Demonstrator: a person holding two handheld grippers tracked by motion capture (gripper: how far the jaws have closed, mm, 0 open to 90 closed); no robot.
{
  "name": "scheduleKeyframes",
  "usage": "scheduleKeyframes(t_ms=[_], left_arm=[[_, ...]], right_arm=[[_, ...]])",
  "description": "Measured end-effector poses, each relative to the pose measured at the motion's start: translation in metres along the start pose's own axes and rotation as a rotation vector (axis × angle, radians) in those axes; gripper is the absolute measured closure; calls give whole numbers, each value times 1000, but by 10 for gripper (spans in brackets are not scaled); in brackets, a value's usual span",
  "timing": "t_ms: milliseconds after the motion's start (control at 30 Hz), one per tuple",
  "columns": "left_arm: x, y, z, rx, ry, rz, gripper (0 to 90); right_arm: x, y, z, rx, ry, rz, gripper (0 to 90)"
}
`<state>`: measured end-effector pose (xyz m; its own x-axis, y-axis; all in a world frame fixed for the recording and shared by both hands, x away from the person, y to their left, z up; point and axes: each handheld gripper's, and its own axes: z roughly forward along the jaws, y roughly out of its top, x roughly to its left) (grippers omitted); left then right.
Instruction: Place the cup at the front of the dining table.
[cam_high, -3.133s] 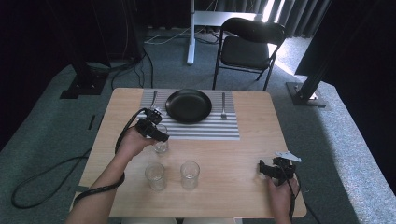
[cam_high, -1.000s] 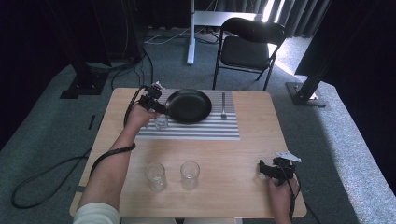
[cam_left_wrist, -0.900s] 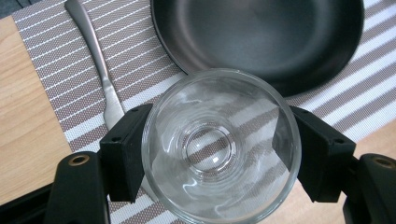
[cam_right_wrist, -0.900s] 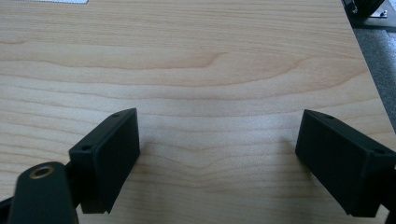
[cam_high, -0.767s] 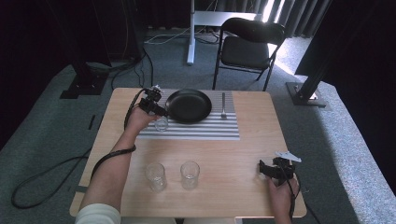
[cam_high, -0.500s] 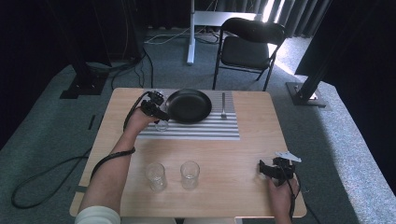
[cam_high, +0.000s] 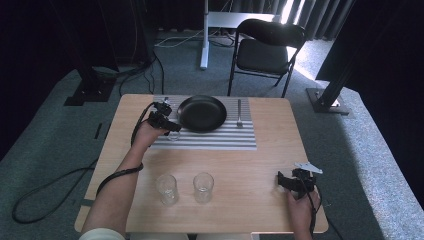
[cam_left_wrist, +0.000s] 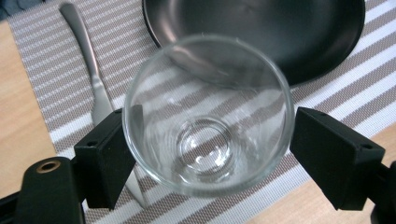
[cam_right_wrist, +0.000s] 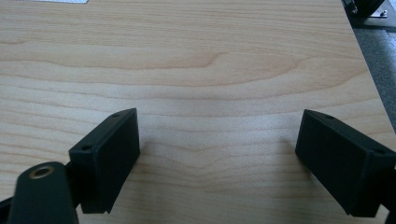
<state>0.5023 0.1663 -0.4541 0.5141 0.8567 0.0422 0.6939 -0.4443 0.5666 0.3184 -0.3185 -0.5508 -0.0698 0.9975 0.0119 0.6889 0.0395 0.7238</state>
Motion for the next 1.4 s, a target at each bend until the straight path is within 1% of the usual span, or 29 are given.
scheduleKeyframes(t_ms=[133,200,433,500,533,633,700,900,967,1067,1200,1267,1333,1400], left_arm=[[1,-5,-1,-11,-13,-29,176],[0,-6,-2,-18,-16,-33,176],[1,-14,-5,-14,-21,-42,176],[2,-16,-6,-16,-23,-50,176],[3,-19,-8,-15,-43,-63,176],[2,-23,-11,-13,-36,-59,176],[3,-25,-13,-15,-31,-67,176],[4,-32,-19,-33,-38,-77,176],[3,-35,-20,-33,-41,-72,176],[3,-41,-20,-21,-43,-68,176],[4,-47,-21,-22,-45,-74,176],[5,-50,-22,-22,-37,-65,176],[6,-53,-24,-26,-46,-77,176],[6,-55,-25,-29,-48,-79,176]], right_arm=[[0,0,0,0,0,0,132],[0,0,0,0,0,0,132],[0,0,0,0,0,0,132],[0,0,0,0,0,0,132],[0,0,0,1,0,0,132],[0,0,0,0,0,-1,132],[0,0,0,0,0,0,132],[0,0,0,0,0,0,132],[0,0,0,0,0,0,132],[0,0,0,0,0,0,132],[0,0,0,0,0,0,132],[0,0,0,0,0,0,132],[0,0,0,0,0,0,132],[0,0,0,0,0,0,132]])
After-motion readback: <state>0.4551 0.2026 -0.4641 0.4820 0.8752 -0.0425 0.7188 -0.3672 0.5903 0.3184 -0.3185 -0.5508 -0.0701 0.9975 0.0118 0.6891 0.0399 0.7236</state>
